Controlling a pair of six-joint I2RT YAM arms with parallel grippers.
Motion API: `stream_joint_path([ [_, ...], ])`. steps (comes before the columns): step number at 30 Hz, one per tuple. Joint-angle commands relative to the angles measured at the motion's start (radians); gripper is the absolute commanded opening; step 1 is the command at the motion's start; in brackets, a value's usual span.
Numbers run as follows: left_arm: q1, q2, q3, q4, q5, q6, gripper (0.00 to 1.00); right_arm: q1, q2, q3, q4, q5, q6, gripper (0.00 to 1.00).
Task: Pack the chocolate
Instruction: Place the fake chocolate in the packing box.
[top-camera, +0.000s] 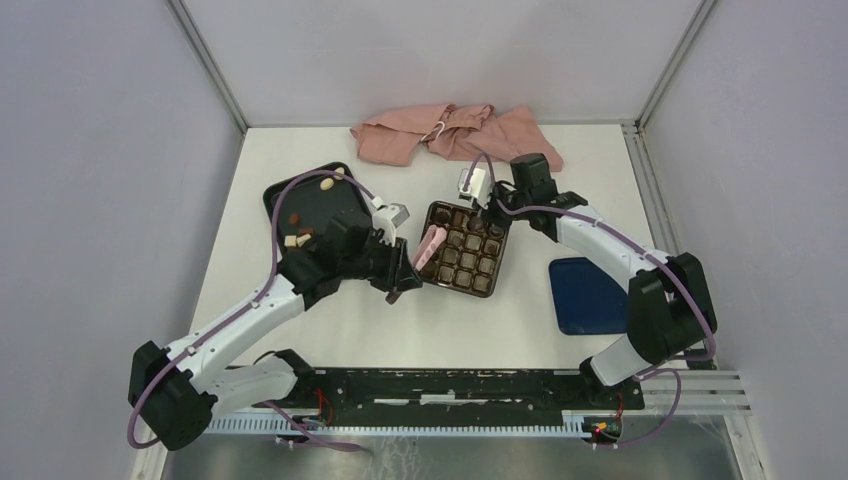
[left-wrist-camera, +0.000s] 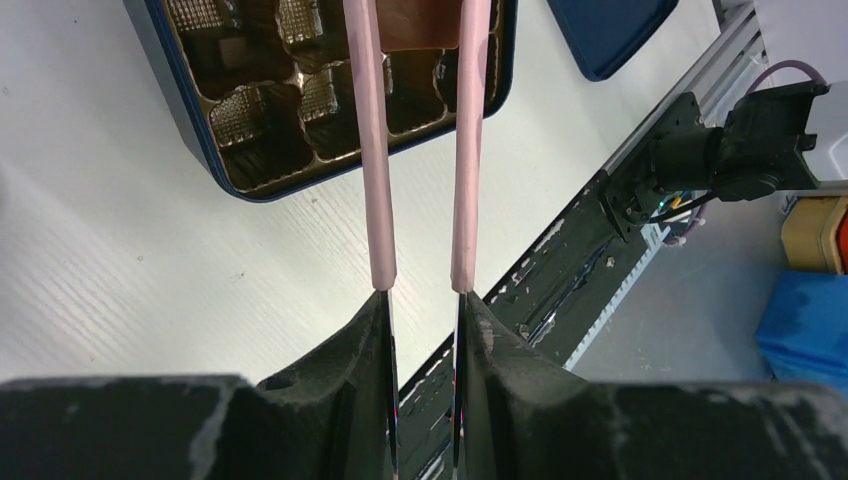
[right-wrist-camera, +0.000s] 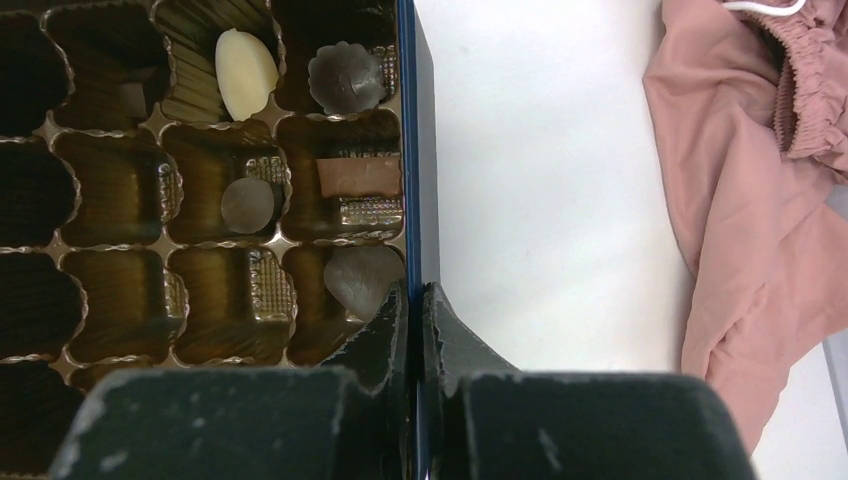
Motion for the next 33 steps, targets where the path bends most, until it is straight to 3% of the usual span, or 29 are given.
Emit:
stream_joint_path([
  [1, -0.043, 0.023, 0.013, 0.078, -0.069, -0.005, 0.08, 0.009, -0.032, 0.011, 0.045, 0.008, 0.033, 0.0],
  [10, -0.149, 0.111, 0.049, 0.087, -0.162, -0.005, 0.08, 0.014, -0.037, -0.005, 0.061, -0.004, 0.049, 0.0],
  [18, -0.251, 0.223, 0.121, 0.055, -0.339, -0.016, 0.09, 0.014, 0.048, 0.012, 0.039, -0.084, 0.095, 0.0],
  [33, -0.267, 0.391, 0.197, 0.002, -0.377, -0.009, 0.09, -0.017, 0.206, 0.069, -0.013, -0.195, 0.162, 0.03],
])
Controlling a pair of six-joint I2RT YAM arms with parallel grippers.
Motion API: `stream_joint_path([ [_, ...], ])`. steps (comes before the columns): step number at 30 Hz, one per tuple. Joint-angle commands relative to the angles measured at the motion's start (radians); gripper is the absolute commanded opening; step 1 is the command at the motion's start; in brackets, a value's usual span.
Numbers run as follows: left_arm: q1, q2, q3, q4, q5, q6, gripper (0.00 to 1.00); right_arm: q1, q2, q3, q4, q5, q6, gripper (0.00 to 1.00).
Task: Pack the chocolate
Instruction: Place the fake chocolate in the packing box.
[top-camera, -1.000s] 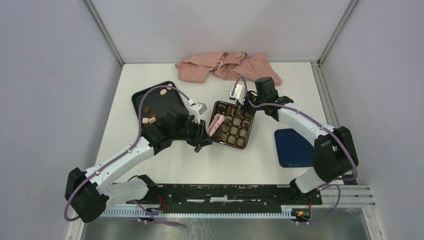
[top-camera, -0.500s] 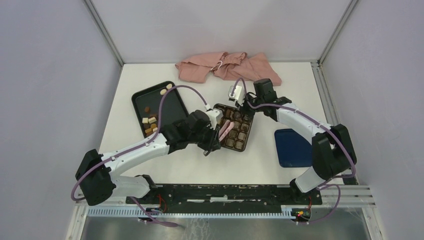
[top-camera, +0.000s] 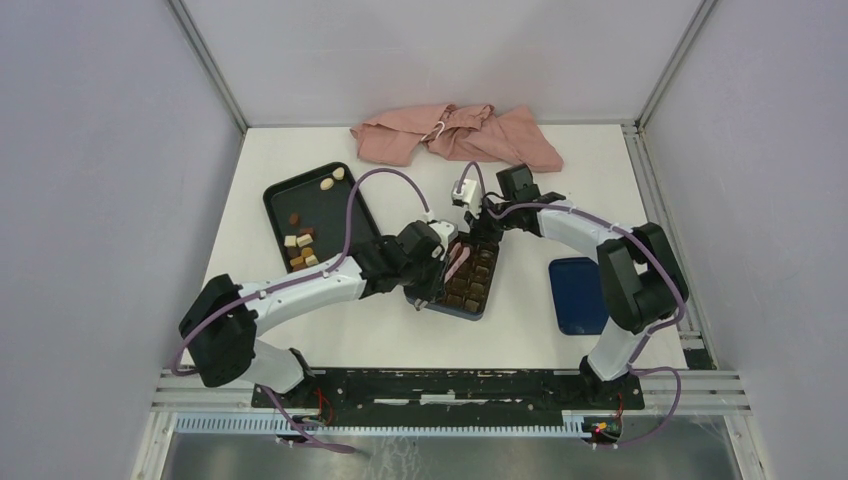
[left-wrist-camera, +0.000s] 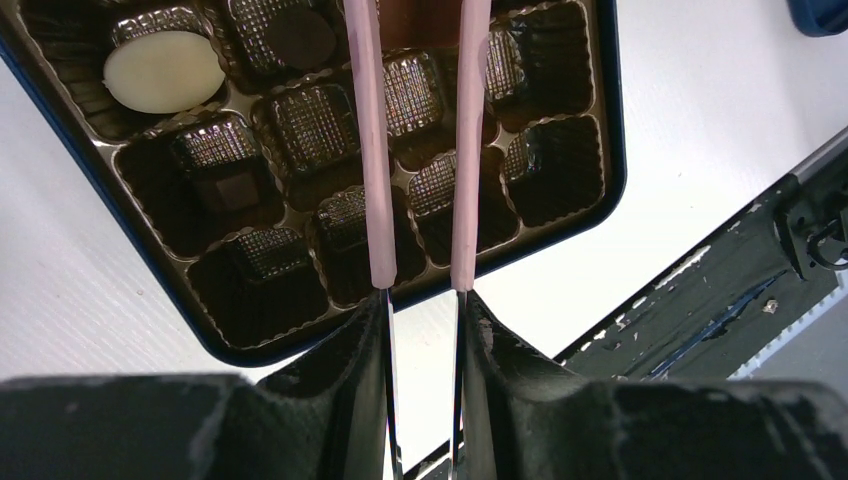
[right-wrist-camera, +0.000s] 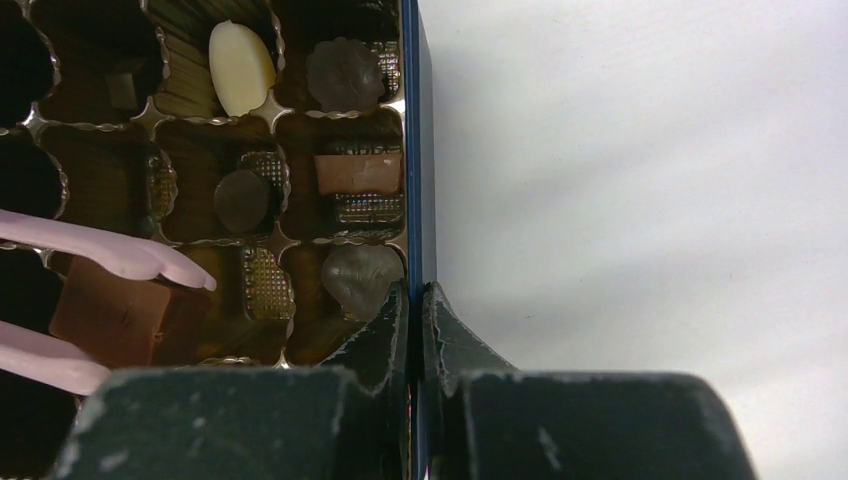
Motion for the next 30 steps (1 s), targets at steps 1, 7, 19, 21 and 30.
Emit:
stream_joint_path([
  [1, -0.004, 0.031, 0.065, -0.01, -0.019, -0.008, 0.09, -0.02, 0.033, 0.07, 0.007, -0.077, 0.043, 0.04],
  [7, -0.005, 0.045, 0.075, -0.02, -0.014, -0.007, 0.1, -0.03, 0.046, 0.077, -0.001, -0.096, 0.047, 0.08],
  [19, -0.004, 0.127, 0.139, -0.042, -0.015, 0.01, 0.12, -0.032, 0.051, 0.083, -0.012, -0.101, 0.046, 0.2],
  [21, -0.006, 0.137, 0.142, -0.044, -0.014, 0.011, 0.12, -0.031, 0.048, 0.082, -0.012, -0.101, 0.044, 0.24],
  [30, -0.006, 0.164, 0.154, -0.057, -0.004, 0.013, 0.14, -0.042, 0.036, 0.088, -0.019, -0.101, 0.038, 0.33],
])
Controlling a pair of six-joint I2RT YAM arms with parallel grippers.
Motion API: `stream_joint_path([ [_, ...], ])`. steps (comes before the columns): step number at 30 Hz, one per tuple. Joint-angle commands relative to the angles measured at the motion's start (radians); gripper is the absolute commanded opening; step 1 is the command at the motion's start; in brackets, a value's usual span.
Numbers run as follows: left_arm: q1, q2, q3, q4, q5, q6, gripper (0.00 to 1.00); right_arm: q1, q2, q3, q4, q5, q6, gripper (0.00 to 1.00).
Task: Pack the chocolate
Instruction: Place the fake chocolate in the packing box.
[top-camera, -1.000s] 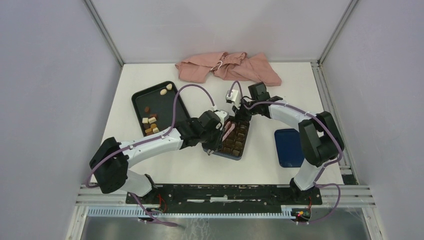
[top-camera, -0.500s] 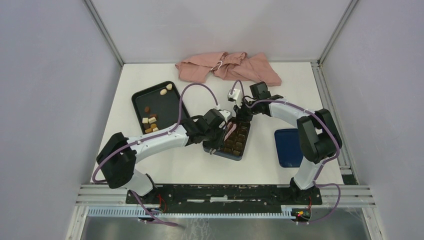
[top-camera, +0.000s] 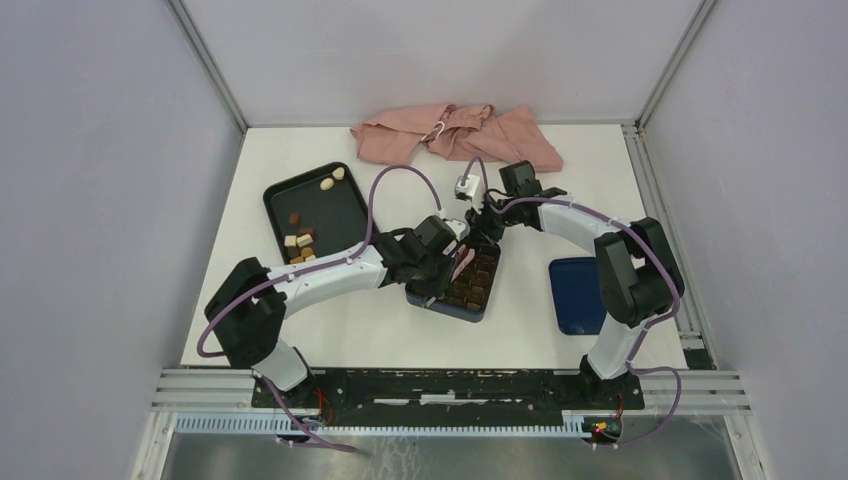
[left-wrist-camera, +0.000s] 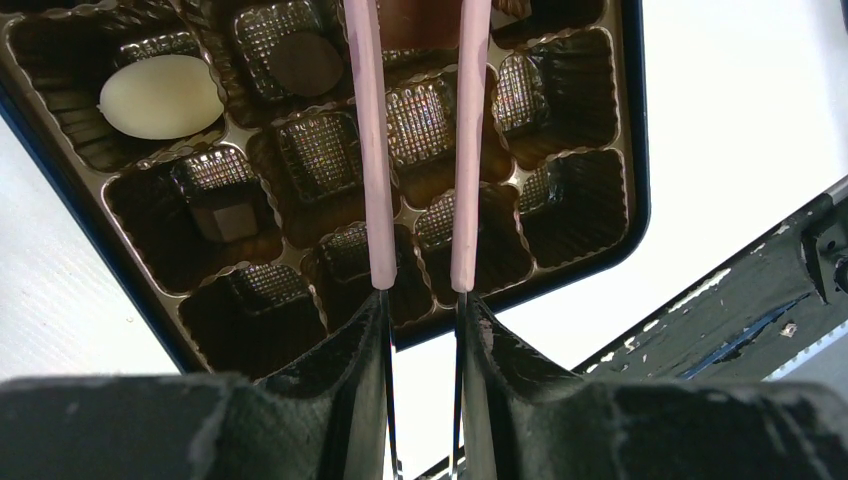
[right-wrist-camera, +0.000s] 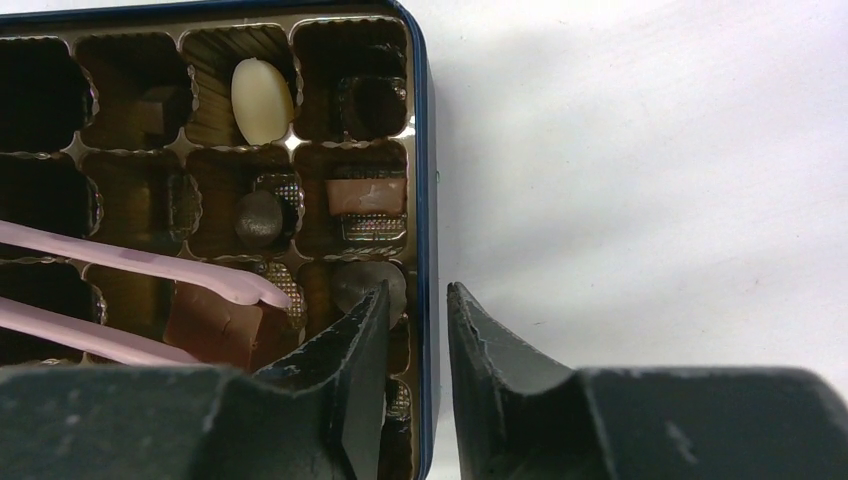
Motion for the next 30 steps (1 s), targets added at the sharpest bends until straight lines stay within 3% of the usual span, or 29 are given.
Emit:
stream_joint_path([
  [1, -0.005, 0.016, 0.043, 0.003, -0.001, 0.012, 0.14, -0.012, -0.019, 0.045, 0.009, -0.028, 0.001, 0.34],
  [8, -0.01, 0.029, 0.054, -0.001, 0.002, 0.011, 0.17, -0.039, -0.036, 0.051, -0.004, -0.046, -0.003, 0.39],
  [21, -0.015, 0.031, 0.063, -0.014, -0.015, 0.006, 0.36, -0.063, -0.057, 0.048, -0.003, -0.063, -0.004, 0.4],
  [30, -0.015, 0.009, 0.075, -0.013, -0.022, 0.0, 0.4, -0.07, -0.066, 0.047, -0.009, -0.076, -0.014, 0.44],
])
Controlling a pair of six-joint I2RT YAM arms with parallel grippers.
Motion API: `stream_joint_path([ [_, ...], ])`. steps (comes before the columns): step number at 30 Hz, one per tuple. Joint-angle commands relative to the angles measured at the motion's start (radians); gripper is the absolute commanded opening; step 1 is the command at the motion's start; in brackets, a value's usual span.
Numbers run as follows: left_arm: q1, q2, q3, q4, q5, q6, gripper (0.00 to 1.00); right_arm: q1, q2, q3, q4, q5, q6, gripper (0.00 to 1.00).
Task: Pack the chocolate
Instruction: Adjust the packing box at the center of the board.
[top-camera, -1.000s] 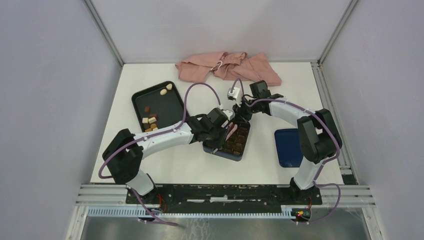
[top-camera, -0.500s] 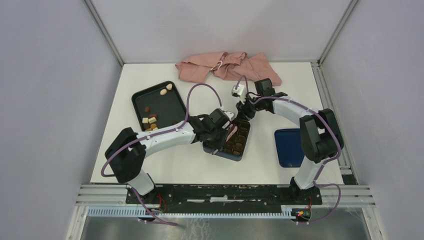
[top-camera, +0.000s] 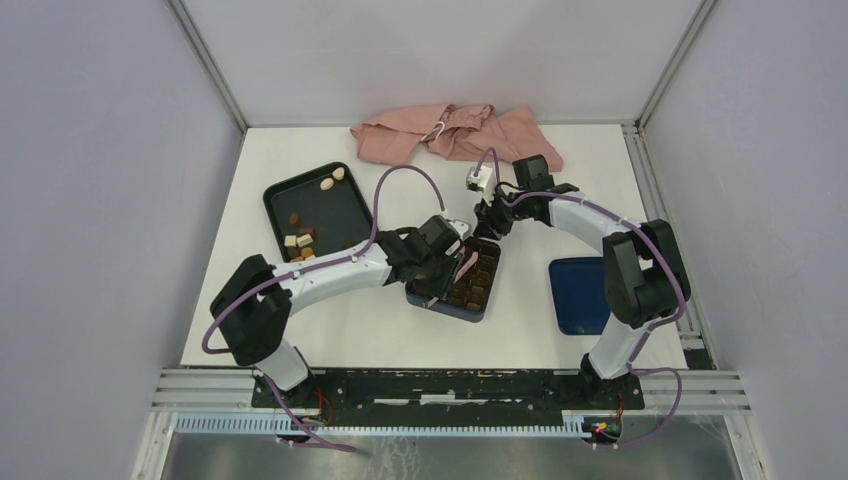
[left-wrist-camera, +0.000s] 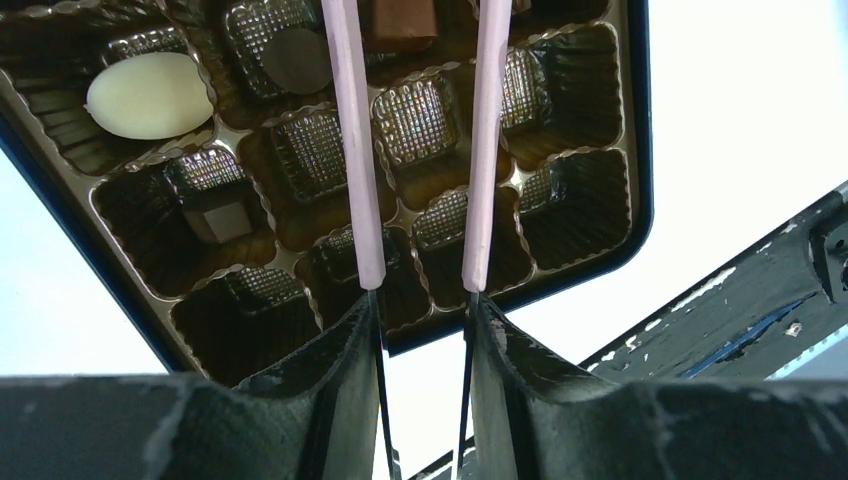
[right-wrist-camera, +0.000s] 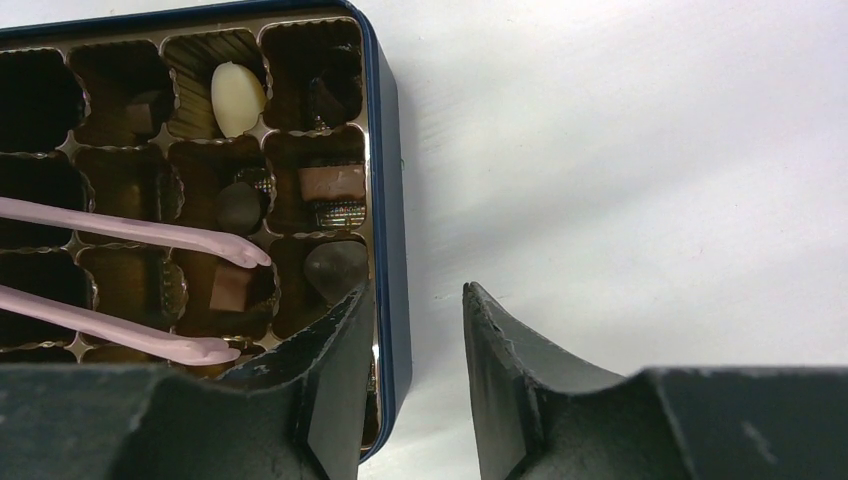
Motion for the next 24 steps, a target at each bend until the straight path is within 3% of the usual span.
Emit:
stream_joint_path([
  [1, -0.007, -0.036, 0.043, 0.019, -0.023, -0.002, 0.4, -0.005, -0.049, 0.036, -0.001, -0.03, -0.013, 0.44],
  [6, -0.007, -0.148, -0.018, 0.073, -0.064, -0.04, 0.35, -0.008, -0.053, 0.038, -0.021, -0.054, -0.052, 0.44],
  [12, 0.007, -0.336, -0.115, 0.123, -0.161, -0.087, 0.33, -0.007, -0.031, 0.055, -0.075, -0.078, -0.111, 0.51],
  [17, 0.038, -0.406, -0.18, 0.097, -0.211, -0.111, 0.33, 0.007, -0.005, 0.07, -0.112, -0.083, -0.143, 0.54],
  [24, 0.051, -0.464, -0.217, 0.091, -0.258, -0.126, 0.33, 0.038, 0.056, 0.093, -0.115, 0.017, -0.136, 0.5],
])
